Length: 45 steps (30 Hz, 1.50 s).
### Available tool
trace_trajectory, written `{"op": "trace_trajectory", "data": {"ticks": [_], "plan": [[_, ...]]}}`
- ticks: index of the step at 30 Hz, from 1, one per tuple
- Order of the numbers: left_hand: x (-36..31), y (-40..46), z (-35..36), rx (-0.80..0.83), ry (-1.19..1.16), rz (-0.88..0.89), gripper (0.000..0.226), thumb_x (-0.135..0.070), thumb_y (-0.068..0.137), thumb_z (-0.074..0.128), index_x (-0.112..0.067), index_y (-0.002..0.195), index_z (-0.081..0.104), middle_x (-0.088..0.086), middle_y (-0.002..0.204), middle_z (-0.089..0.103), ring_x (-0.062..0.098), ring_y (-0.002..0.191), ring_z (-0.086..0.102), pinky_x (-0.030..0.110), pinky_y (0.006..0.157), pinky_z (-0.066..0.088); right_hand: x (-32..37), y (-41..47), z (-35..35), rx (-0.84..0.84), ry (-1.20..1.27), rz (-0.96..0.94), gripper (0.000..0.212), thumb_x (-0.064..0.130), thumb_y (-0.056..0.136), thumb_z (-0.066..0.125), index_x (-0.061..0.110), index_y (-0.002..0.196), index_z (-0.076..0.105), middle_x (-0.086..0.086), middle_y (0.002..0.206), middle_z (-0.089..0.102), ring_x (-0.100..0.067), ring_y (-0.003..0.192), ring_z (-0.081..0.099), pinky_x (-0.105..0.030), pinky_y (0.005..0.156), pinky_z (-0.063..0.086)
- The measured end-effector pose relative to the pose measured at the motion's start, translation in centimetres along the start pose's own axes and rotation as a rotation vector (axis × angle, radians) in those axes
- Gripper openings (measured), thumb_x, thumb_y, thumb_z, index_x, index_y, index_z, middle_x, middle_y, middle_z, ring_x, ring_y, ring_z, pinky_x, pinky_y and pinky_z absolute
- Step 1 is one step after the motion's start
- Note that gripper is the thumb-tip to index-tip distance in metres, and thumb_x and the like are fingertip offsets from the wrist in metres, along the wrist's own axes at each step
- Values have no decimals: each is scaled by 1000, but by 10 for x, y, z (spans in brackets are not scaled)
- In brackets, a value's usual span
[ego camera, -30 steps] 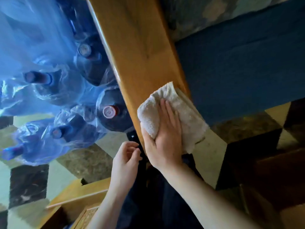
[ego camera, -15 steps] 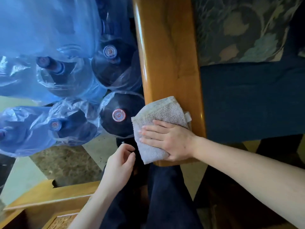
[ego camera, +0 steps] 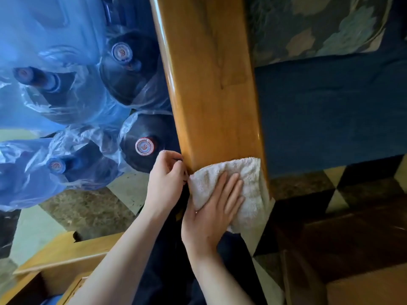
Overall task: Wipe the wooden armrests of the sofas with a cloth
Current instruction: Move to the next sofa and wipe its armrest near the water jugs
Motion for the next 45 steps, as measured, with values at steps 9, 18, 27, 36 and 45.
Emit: {"op": "trace_trajectory", "data": {"ticks": [9,18,27,36,45], "plan": [[-52,54,-37,-183,273,327,25,-31,93,68,-18,113,58,-1,105,55,-3,81,57,7,70,42,-6,96,-17,46,-176,-696,80,55,98,49,23,167,26,-4,175,21,-23,163,16,-48,132,9],[-164,175,-46,-137,312,249,90,-45,74,87,-14,145,42,4,117,59,21,103,57,30,81,43,59,181,-16,-143,-176,-328,83,57,100,38,15,168,17,-11,176,14,-27,164,6,-51,132,6],[-222,196,-39,-31,826,293,129,-34,60,97,-17,157,14,17,132,54,41,114,60,51,81,49,114,249,-16,-205,-154,-305,83,58,100,41,13,167,21,-13,175,18,-30,163,11,-53,131,10],[-242,220,-48,47,1068,479,179,-67,30,92,-22,154,-28,-2,164,-33,29,153,-23,50,124,18,202,352,-29,-366,63,-40,68,49,106,36,9,161,38,-12,168,37,-28,159,28,-52,129,20],[-238,223,-49,104,1003,478,181,-62,30,94,-28,152,-35,-20,150,-52,23,155,-16,46,117,33,293,438,-21,-291,-73,-172,77,56,101,29,12,165,29,-11,172,30,-28,160,23,-51,129,15]]}}
Point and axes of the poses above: each hand's wrist, its own y-axis towards the middle knuckle, its own z-axis out of the palm, x = y × z, the point moved 4 cm from there along y, towards the middle knuckle
